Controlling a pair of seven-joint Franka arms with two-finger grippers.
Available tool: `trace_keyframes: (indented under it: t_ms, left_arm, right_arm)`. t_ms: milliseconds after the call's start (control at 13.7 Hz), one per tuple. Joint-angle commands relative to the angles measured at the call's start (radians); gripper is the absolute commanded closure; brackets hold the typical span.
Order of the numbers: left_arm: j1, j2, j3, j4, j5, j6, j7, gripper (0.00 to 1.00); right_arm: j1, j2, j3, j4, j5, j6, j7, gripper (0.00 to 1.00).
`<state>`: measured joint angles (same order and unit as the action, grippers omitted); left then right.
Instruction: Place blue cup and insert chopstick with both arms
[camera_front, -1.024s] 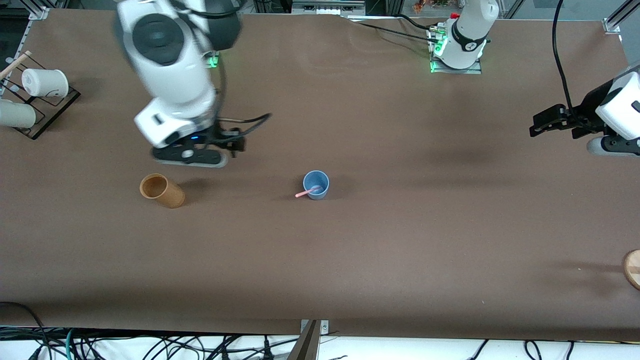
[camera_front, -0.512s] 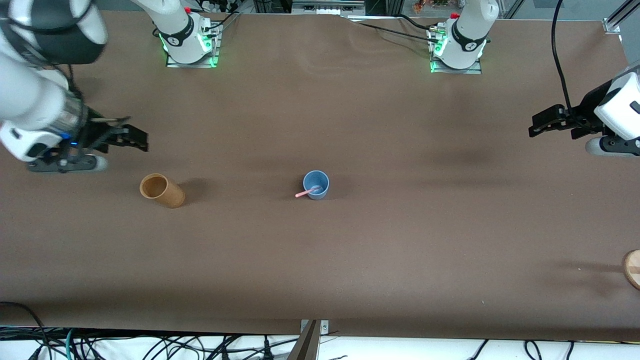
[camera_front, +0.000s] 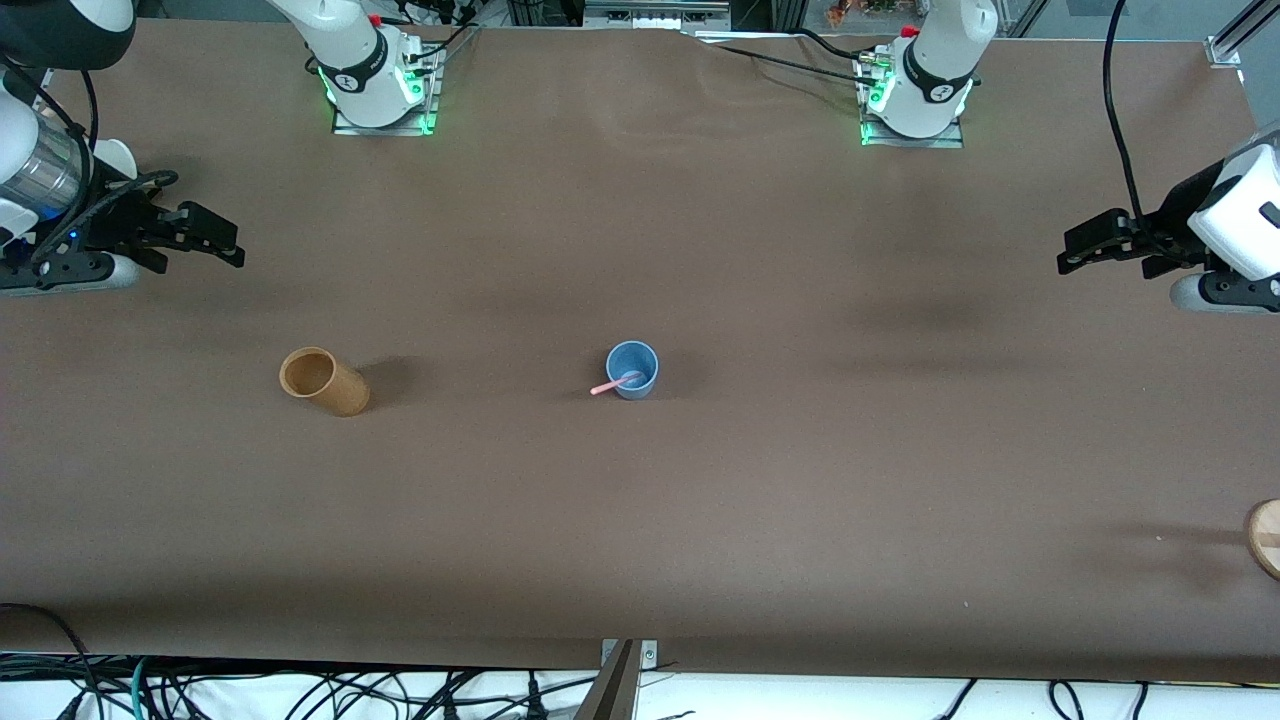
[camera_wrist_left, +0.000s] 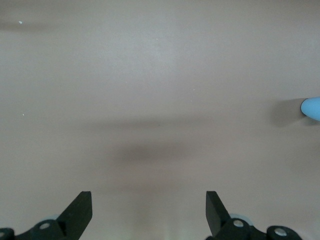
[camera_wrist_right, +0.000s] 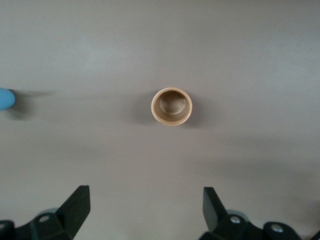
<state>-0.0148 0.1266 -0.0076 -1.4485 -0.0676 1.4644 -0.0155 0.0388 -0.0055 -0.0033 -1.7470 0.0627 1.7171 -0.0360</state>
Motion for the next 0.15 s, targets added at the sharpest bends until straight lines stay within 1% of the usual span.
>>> trace_keyframes:
  t_ms: [0,73]
  left_arm:
    - [-0.004,-0.012,-0.003,-0.013,0.028,0.010,0.022,0.00]
    - [-0.004,-0.012,-0.005,-0.013,0.028,0.011,0.022,0.00]
  right_arm:
    - [-0.028,-0.014,0.025,-0.016,-0.021,0.010,-0.005,0.00]
    - [-0.030,-0.013,0.025,-0.017,-0.021,0.010,-0.007,0.00]
